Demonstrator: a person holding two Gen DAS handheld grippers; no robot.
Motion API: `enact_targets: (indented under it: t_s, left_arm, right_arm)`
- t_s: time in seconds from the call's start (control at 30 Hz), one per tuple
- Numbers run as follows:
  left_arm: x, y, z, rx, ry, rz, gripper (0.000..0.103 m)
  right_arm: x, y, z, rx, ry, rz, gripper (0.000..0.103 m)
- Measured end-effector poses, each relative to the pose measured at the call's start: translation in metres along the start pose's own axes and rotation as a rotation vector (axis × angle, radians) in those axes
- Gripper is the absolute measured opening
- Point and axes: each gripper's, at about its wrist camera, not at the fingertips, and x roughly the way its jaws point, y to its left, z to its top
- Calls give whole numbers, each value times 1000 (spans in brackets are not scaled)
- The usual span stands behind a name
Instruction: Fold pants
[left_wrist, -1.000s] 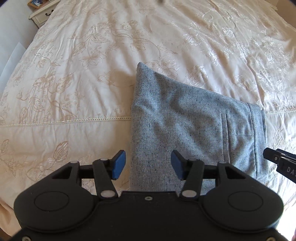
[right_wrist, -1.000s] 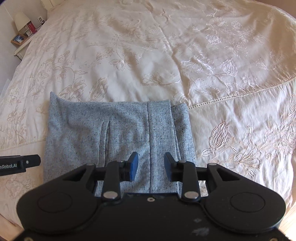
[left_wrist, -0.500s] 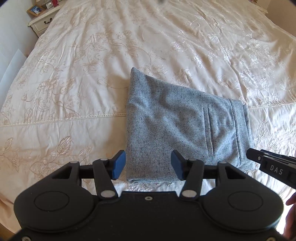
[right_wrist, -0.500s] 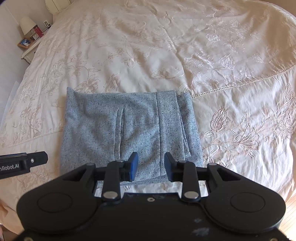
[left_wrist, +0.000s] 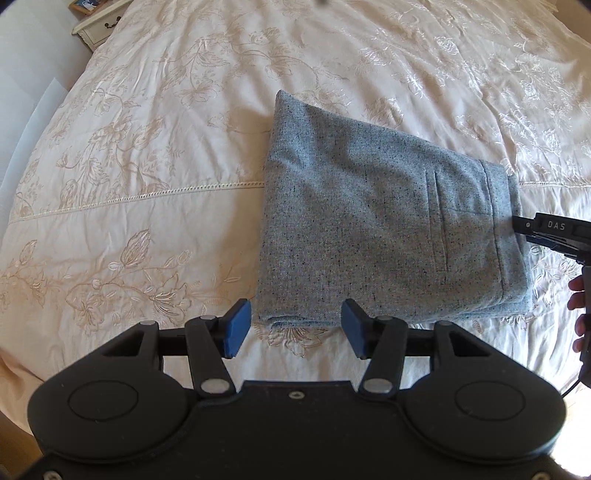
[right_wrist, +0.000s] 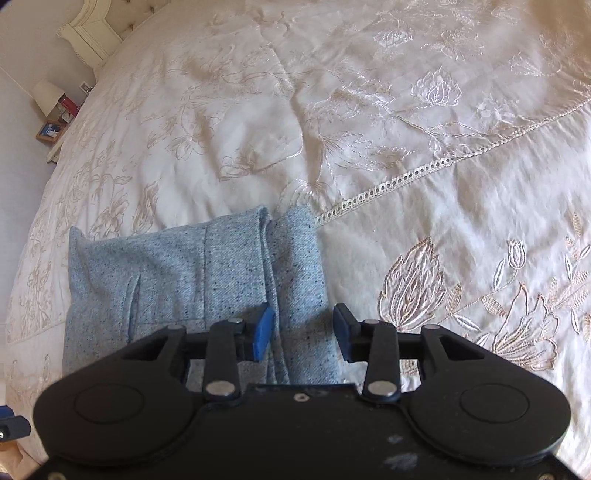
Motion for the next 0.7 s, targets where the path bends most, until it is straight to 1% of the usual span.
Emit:
enact_targets:
  t_s: [0.07,0.17,0.2,0.3,0.37,0.4,0.57,0.6,0.7]
  left_arm:
    - [1,0,-1,-7,4,6,59]
    - [2,-1,-1,-17,14,6,59]
    - [2,-1,-1,-21,14,6,59]
    - [2,-1,1,-29,13,3,59]
    - [3,1,2,-42,14,-4,59]
    - [3,3,3,-52,16,-4,60]
    - [7,12,7,-97,23,16,59]
    - [9,14,7,-103,22,19,59]
    - [14,18,10,-105,23,17,60]
  right_arm:
    - [8,-13,4,-6,38,67,42]
    - [17,-31,9,5,84,202,43]
    - [20,-37,10,30,120,269,44]
    - [30,-46,13,113,192,376,45]
    - [36,-51,15,165,219,425,45]
    - [39,-56,14,219,239,462,45]
    - [42,-84,11,388,277,539,46]
    - [40,-87,10,400,275,547,46]
    - [37,-82,10,382,265,541,48]
